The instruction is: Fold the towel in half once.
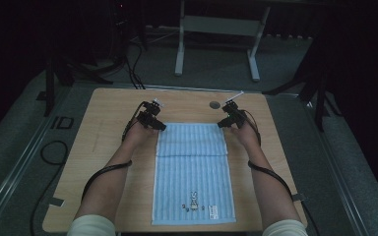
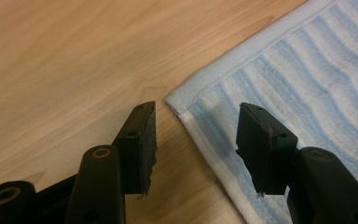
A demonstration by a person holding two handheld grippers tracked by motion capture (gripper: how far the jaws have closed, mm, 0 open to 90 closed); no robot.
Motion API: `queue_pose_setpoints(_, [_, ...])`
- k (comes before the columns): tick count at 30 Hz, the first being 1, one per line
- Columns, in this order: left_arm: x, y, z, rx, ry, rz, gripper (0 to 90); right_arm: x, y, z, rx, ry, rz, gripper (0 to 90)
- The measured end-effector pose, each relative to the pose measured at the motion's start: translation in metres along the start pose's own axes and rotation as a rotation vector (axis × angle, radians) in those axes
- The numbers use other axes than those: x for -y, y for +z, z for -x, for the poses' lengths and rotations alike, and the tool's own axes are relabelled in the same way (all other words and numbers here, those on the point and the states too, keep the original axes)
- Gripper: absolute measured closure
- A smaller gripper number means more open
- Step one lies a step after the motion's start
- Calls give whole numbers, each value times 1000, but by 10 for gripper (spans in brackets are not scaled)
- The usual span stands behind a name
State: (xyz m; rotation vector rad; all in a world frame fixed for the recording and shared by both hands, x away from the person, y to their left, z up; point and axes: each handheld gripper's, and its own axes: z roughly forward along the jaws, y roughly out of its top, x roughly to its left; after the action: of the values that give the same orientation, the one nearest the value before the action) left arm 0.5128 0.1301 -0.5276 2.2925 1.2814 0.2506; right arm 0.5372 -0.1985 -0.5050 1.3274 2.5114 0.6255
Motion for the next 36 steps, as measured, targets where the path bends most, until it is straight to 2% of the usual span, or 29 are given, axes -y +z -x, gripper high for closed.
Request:
queue_pose_setpoints(4, [3, 5, -3, -13, -3, -7, 476, -5, 9, -2, 11, -15, -22, 534])
queue_pose_setpoints(8, [3, 7, -2, -26, -12, 7, 501, -5, 20, -2, 9, -2, -38, 563])
queue_pose_setpoints(11, [2, 8, 0, -32, 1, 11, 505, -5, 24, -3, 13, -7, -61, 567])
queue_pose_setpoints(14, [2, 9, 7, -38, 38, 9, 518, -5, 26, -3, 10, -8, -66, 596])
queue_pose_setpoints(17, [2, 8, 11, -20, 50, 11, 639, -6, 27, -4, -9, -6, -67, 664])
queue_pose_setpoints(19, [3, 8, 13, -3, 63, 14, 723, -7, 26, -5, -12, 1, -75, 783])
queue_pose_setpoints(20, [3, 8, 13, 21, 59, 17, 760, -7, 26, -6, -12, 3, -77, 818])
queue_pose_setpoints(21, [4, 9, 14, 31, 60, 21, 834, -7, 26, -7, -11, 0, -80, 835])
queue_pose_setpoints(23, [4, 9, 14, 48, 55, 23, 864, -8, 26, -10, -2, -11, -96, 845])
queue_pose_setpoints(25, [4, 6, 15, 35, 43, 31, 871, -9, 24, -12, 5, -20, -87, 846])
queue_pose_setpoints(26, [3, 2, 13, 54, 37, 54, 874, -10, 21, -11, 3, -18, -79, 847])
queue_pose_setpoints(28, [0, -7, 11, 55, 24, 88, 876, -12, 14, -10, -6, -17, -52, 846])
queue_pose_setpoints(29, [-2, -11, 10, 69, 20, 98, 876, -15, 7, -9, -13, -15, -38, 847])
queue_pose_setpoints(31, [-8, -27, 8, 80, 13, 137, 876, -20, -5, -7, -12, -21, -11, 846])
queue_pose_setpoints(34, [-19, -51, 7, 101, 19, 186, 876, -30, -26, -7, 1, -37, 32, 846])
queue_pose_setpoints(36, [-25, -67, 8, 90, 31, 227, 876, -35, -39, -6, -1, -35, 62, 845])
